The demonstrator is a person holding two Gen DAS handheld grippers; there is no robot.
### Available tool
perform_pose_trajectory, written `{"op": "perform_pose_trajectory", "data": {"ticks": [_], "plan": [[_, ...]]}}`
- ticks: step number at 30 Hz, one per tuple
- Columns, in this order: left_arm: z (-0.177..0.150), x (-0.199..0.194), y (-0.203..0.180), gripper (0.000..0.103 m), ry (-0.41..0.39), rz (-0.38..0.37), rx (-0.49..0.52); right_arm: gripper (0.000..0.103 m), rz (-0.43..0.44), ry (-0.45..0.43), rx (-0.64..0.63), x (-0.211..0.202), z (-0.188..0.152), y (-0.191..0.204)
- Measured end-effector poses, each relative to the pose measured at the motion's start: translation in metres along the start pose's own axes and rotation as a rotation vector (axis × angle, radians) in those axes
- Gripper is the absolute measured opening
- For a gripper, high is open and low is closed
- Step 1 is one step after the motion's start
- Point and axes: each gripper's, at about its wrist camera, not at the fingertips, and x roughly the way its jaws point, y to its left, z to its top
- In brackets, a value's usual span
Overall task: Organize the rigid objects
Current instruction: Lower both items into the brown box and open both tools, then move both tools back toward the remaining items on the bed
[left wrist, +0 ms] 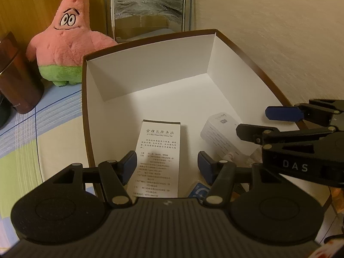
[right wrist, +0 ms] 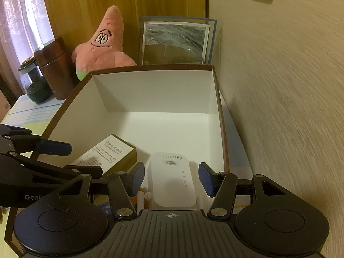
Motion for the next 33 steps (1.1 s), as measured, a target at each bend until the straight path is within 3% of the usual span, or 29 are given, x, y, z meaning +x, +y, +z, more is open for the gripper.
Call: {"op": "perform_pose_trajectory", "data": {"ticks": [17,33], "plan": [[-0.015,-0.037,-0.009,0.059,-0.048,-0.018,-0.041,0.053,0.06,-0.07,0.046,-0.04,-0.011,0.003],[-0.064,-0.129,0.02,0.059,-0.149,-0.032,-0.072,0.053,0.152,-0.156,0.139,-0.113,-0.036,0.03]]}}
